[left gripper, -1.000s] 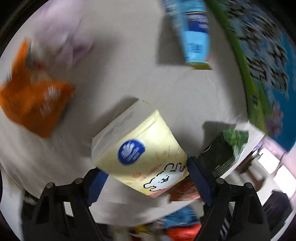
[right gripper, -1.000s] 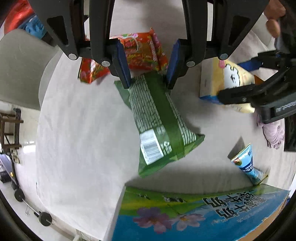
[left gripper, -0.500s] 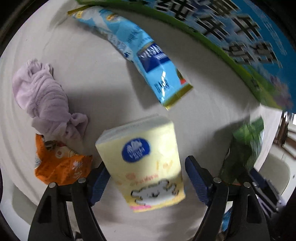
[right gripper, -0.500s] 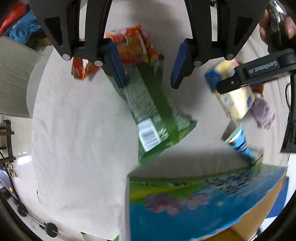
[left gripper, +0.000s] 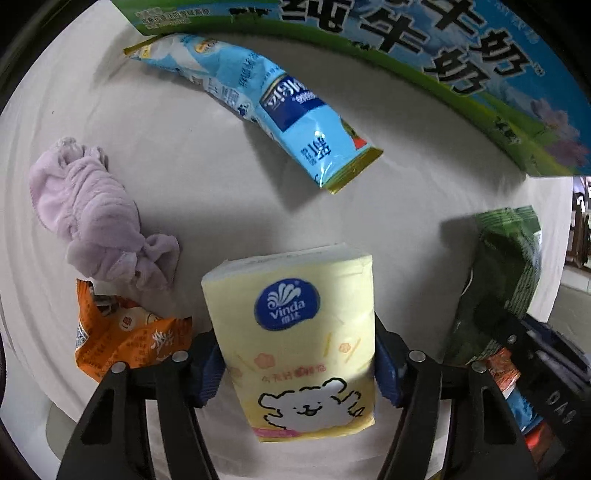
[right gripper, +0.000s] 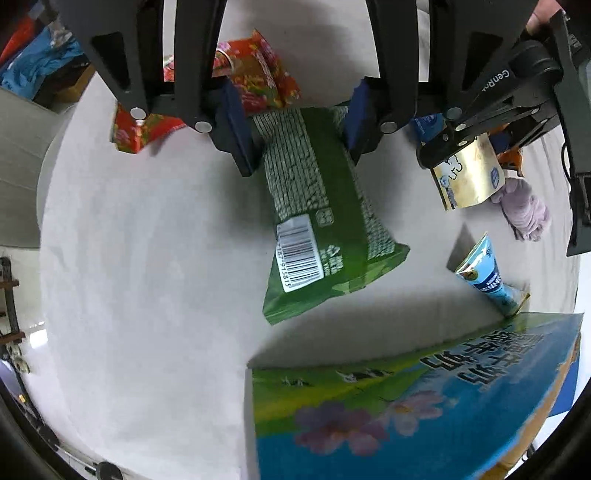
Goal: Organize soft objects
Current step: 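Carry both items into the cardboard box and open both grippers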
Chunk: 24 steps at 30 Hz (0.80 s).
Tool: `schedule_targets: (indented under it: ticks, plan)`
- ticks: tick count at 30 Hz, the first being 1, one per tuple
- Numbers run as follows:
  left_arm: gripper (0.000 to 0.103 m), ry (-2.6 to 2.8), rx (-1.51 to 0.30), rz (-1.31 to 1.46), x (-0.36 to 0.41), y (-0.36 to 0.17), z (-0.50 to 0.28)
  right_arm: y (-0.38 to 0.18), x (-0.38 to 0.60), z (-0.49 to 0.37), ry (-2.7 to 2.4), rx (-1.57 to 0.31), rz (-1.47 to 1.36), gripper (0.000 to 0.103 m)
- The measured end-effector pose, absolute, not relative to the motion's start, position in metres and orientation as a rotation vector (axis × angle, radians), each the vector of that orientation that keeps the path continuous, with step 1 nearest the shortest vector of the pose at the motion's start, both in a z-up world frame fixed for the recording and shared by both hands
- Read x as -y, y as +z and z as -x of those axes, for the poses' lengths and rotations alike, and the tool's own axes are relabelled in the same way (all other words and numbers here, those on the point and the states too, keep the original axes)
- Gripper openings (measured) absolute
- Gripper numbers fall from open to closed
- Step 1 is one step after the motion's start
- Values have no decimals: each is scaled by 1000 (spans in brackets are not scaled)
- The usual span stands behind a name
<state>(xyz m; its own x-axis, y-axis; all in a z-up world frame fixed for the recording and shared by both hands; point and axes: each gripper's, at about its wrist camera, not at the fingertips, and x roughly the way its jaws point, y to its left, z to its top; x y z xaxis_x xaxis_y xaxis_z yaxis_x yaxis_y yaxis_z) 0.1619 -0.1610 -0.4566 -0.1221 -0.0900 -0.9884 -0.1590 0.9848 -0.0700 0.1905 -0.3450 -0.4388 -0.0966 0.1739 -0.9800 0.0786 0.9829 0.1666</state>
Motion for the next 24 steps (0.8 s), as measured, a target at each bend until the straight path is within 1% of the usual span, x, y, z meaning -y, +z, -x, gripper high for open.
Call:
schedule_targets:
  ticks: [1, 3, 5, 7, 11, 17, 20, 24]
  plan:
    - [63, 56, -1691, 187, 153, -458, -165, -438, 345, -190, 79, -1665, -181, 48]
    - [63, 52, -1663, 161, 160, -446, -164, -432, 341, -184, 78, -1656, -151, 41]
    - [63, 48, -1626, 130, 165, -433, -160, -423, 338, -181, 69, -1642, -121, 36]
    - [63, 46, -1587, 113, 172, -420, -155, -413, 337, -176, 74, -1631, -126, 34]
    - [63, 21, -1513, 96, 185, -384, -152, -384, 347, -168, 81, -1597, -164, 33]
    - [63, -52, -1418, 87, 182, -325, -144, -320, 371, -150, 113, -1513, -247, 32]
    - [63, -104, -1393, 88, 172, -279, -166, -286, 374, -153, 124, -1465, -305, 32]
    - [63, -183, -1376, 104, 173, -240, -199, -240, 377, -169, 131, -1401, -358, 32]
